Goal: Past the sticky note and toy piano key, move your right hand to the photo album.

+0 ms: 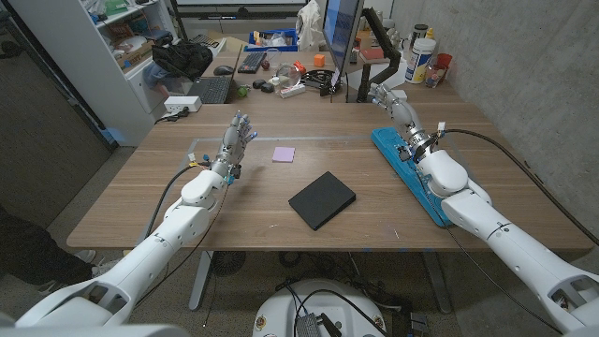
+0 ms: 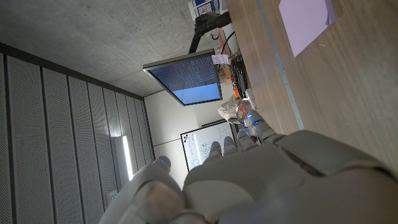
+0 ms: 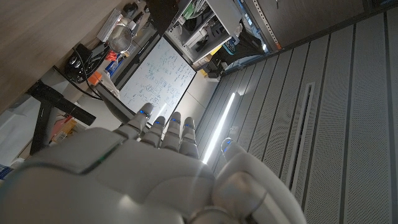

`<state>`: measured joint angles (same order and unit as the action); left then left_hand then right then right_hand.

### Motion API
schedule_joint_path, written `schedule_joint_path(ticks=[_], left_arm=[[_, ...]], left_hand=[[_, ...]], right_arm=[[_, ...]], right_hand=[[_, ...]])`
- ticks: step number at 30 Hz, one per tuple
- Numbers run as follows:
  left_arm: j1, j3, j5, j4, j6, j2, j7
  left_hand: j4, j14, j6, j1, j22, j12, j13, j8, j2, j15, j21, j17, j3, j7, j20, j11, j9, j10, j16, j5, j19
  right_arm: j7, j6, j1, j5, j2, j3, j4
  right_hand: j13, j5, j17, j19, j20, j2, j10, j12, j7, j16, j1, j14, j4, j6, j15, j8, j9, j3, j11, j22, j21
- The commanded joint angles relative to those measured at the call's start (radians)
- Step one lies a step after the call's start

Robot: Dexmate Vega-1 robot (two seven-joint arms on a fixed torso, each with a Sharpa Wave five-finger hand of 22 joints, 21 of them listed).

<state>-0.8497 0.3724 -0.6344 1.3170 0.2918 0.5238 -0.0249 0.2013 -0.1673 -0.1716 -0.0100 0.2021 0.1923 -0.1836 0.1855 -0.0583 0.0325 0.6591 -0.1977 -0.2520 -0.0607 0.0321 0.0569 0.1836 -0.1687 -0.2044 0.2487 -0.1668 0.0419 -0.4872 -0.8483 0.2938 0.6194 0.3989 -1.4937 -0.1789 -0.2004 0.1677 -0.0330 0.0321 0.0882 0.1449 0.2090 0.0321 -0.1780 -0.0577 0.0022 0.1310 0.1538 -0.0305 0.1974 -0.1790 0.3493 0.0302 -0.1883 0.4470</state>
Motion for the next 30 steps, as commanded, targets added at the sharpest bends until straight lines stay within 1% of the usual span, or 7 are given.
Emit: schedule_joint_path(ticks=[1, 19, 30], left_arm=[[0.003, -0.001, -0.002, -0.008, 0.005, -0.001, -0.005], [0.007, -0.003, -0.005, -0.025, 0.012, -0.003, -0.013], [0.008, -0.005, -0.004, -0.029, 0.018, 0.000, -0.018]], left_hand=[[-0.001, -0.404, -0.307, -0.002, 0.003, 0.005, -0.002, 0.004, -0.125, 0.051, 0.005, -0.001, 0.006, -0.001, 0.098, 0.005, 0.002, -0.320, -0.005, 0.005, -0.357], [-0.002, -0.404, -0.305, -0.002, 0.003, 0.006, -0.001, 0.005, -0.124, 0.050, 0.007, -0.001, 0.010, -0.001, 0.098, 0.004, 0.002, -0.318, -0.006, 0.006, -0.356], [-0.002, -0.404, -0.304, -0.002, 0.003, 0.006, -0.001, 0.005, -0.125, 0.049, 0.007, -0.001, 0.012, 0.000, 0.097, 0.004, 0.002, -0.318, -0.006, 0.007, -0.357]], right_arm=[[0.015, -0.041, -0.003, -0.065, 0.006, 0.000, -0.029], [0.027, -0.084, 0.003, -0.156, 0.008, 0.003, -0.055], [0.040, -0.115, 0.006, -0.208, 0.002, 0.003, -0.071]], right_hand=[[-0.003, -0.003, 0.000, 0.004, 0.052, 0.049, 0.006, 0.008, 0.003, -0.005, -0.005, 0.006, -0.003, 0.010, -0.008, 0.002, -0.004, 0.000, 0.000, -0.002, -0.007], [-0.003, -0.002, -0.001, 0.010, 0.056, 0.051, 0.020, 0.011, 0.003, -0.005, -0.010, 0.017, -0.007, 0.023, -0.013, 0.003, -0.004, 0.002, 0.005, -0.002, -0.009], [-0.003, -0.002, -0.002, 0.022, 0.069, 0.057, 0.035, 0.015, 0.006, -0.006, -0.020, 0.032, -0.011, 0.041, -0.020, 0.006, -0.004, 0.008, 0.011, -0.001, -0.009]])
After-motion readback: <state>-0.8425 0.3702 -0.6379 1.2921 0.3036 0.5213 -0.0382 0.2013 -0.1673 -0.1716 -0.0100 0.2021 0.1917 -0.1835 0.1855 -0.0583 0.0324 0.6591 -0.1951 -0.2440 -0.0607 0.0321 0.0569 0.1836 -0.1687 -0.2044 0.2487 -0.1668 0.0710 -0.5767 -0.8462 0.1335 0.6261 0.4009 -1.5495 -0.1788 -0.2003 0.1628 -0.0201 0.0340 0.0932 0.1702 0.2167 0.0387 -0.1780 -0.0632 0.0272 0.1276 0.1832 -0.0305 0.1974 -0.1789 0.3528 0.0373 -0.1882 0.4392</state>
